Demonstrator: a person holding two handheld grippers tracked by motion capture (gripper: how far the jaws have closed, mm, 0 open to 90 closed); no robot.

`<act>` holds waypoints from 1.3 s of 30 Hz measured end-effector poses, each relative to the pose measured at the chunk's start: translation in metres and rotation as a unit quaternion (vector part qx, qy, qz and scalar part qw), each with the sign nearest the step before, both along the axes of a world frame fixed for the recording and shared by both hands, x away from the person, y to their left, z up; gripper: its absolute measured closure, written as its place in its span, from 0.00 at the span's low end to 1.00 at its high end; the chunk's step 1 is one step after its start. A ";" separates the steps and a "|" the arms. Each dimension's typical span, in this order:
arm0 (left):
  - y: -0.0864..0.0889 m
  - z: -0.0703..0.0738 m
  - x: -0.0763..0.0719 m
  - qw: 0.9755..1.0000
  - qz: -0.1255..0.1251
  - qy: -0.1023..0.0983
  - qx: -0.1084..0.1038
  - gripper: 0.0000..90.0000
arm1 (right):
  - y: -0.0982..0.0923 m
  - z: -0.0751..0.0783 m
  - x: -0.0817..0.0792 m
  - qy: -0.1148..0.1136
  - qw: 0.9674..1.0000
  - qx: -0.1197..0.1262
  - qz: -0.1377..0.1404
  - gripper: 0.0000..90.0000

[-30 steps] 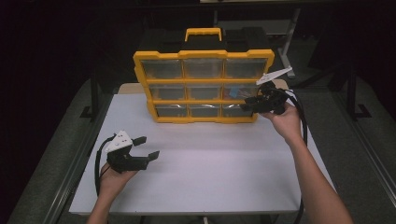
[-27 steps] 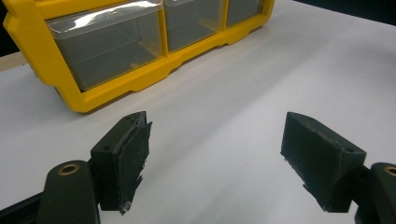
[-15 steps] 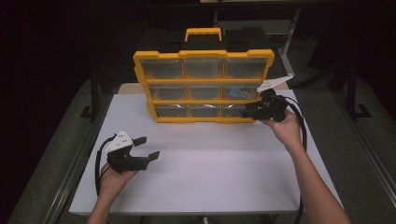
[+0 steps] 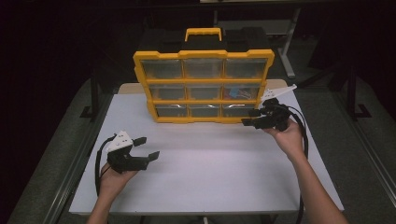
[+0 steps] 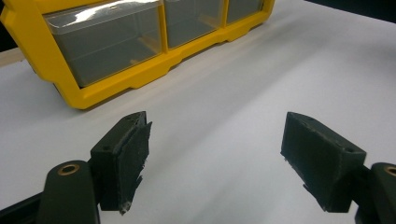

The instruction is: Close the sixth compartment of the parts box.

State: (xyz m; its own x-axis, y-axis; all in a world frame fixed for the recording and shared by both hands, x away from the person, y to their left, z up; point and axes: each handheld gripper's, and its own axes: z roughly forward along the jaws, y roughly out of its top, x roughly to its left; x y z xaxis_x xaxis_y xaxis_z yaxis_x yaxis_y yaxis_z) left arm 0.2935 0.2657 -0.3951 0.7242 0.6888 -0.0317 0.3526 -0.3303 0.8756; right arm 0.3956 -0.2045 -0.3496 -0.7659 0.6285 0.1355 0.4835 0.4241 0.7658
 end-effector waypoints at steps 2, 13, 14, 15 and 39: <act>0.000 0.000 0.000 1.000 0.000 0.001 0.001 0.26 | 0.000 -0.002 -0.003 -0.001 1.000 0.000 -0.001 0.50; 0.001 -0.001 0.000 1.000 0.001 0.002 0.002 0.26 | -0.007 -0.015 -0.022 -0.008 1.000 0.005 -0.007 0.42; 0.001 -0.001 0.000 1.000 0.001 0.002 0.002 0.26 | -0.007 -0.016 -0.024 -0.009 1.000 0.004 -0.010 0.41; 0.001 -0.001 0.000 1.000 0.001 0.001 0.002 0.26 | -0.007 -0.017 -0.026 -0.010 1.000 0.001 -0.012 0.40; 0.006 -0.005 -0.011 1.000 0.002 0.011 0.004 0.25 | -0.035 -0.040 -0.060 -0.021 0.998 0.012 -0.050 0.28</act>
State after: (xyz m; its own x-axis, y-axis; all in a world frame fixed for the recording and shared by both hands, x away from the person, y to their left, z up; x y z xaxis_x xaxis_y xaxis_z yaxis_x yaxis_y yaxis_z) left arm 0.2824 0.2717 -0.3999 0.7204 0.6922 -0.0420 0.3724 -0.3350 0.8655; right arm 0.3360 -0.2396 -0.3900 -0.7044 0.6996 0.1200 0.4900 0.3569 0.7953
